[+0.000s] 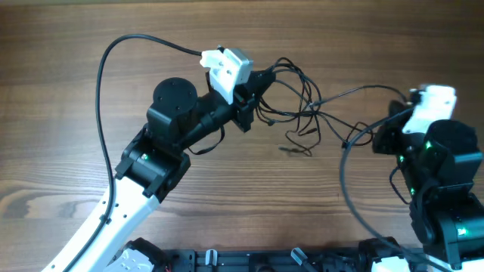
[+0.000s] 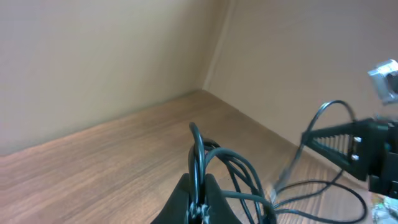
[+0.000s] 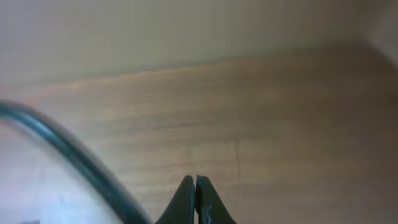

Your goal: Untangle cables

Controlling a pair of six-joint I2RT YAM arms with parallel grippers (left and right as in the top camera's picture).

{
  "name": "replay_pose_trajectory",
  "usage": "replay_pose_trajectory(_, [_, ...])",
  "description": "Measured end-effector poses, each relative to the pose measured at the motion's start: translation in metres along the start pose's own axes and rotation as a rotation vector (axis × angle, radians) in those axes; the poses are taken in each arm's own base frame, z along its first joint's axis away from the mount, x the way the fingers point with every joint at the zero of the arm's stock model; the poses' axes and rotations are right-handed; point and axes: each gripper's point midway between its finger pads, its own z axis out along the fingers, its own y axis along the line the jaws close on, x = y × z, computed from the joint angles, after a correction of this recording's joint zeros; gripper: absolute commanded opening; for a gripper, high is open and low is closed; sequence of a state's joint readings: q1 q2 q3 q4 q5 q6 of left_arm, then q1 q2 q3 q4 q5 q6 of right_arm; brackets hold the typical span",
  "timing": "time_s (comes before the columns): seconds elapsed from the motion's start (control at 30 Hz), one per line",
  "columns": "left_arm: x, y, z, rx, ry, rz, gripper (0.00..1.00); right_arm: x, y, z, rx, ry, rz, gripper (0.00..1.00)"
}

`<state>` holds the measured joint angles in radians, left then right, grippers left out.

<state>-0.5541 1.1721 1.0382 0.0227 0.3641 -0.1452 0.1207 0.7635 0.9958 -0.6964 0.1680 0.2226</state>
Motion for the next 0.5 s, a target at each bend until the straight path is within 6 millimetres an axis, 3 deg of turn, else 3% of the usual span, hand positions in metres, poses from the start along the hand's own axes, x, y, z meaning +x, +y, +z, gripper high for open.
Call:
replay_pose_trajectory(0.07, [0.0,0.005,0.0,-0.029,-0.002,-0.024,0.04,0.001,-0.011,0.0,0.061,-0.005,0.178,0.04])
replay_pose_trajectory(0.1, [0.0,0.008,0.0,-0.043,-0.002,-0.032,0.04,0.001,-0.013,0.0,0.073,-0.011,0.249,0.3])
replay_pose_trajectory(0.13, [0.001,0.01,0.0,-0.055,-0.003,-0.041,0.04,0.001,-0.014,-0.001,0.078,-0.013,0.306,0.66])
replay_pose_trajectory(0.17, [0.0,0.012,0.0,-0.068,-0.005,-0.052,0.04,0.001,-0.014,-0.001,0.079,-0.014,0.342,0.95])
replay_pose_trajectory(0.2, [0.0,0.013,0.0,-0.073,-0.007,-0.057,0.04,0.002,-0.014,-0.001,0.081,-0.014,0.365,1.0])
replay_pose_trajectory(0.33, [-0.007,0.003,0.0,-0.019,-0.032,-0.046,0.04,0.004,-0.011,0.0,0.062,0.003,0.284,1.0])
replay_pose_trajectory(0.43, [-0.018,-0.019,-0.002,0.104,-0.064,-0.018,0.04,0.003,0.017,-0.001,-0.1,0.024,0.061,1.0])
replay_pose_trajectory(0.5, [-0.02,-0.031,-0.003,0.17,-0.065,-0.007,0.04,-0.002,0.051,-0.007,-0.295,-0.004,-0.094,1.0])
